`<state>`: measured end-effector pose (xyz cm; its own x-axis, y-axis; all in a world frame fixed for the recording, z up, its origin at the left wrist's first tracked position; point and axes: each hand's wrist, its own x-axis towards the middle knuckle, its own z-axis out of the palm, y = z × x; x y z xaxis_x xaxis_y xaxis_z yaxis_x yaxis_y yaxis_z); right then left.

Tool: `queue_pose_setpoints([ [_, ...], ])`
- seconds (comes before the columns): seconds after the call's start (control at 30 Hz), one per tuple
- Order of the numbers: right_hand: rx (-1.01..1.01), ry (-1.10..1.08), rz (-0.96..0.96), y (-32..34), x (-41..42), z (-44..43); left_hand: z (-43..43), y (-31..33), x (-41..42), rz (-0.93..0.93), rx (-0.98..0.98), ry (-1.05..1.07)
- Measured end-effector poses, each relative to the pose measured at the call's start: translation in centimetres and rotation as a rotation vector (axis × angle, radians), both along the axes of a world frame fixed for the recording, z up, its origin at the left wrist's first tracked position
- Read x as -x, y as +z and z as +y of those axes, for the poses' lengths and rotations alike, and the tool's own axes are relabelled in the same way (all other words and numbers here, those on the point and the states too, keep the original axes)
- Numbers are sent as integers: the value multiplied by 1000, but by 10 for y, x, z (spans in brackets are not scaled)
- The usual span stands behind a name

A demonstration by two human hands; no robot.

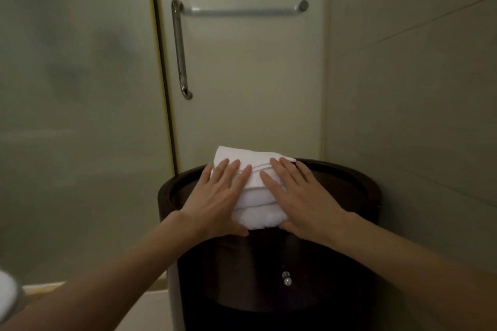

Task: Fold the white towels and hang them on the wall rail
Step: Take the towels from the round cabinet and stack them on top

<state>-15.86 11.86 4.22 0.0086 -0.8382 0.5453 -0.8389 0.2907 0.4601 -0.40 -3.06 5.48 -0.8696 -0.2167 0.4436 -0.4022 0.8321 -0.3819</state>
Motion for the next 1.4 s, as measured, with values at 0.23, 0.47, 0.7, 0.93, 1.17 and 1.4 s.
queue_pose_setpoints([
  [0.23,26,6,45,1,-1,-15,2,4,10,-50,83,5],
  [0.47,29,-55,21,1,6,-34,-2,2,16,-58,48,7],
  [0.7,60,-80,-39,0,6,-49,-13,-5,20,14,27,-46],
  [0.93,103,-63,-25,1,8,-53,-6,-4,30,-33,78,114],
  [1.17,58,-76,-41,22,8,-56,-17,9,34,64,78,36],
  [1.4,-2,-134,-75,73,2,-49,-7,65,31,-20,11,61],
])
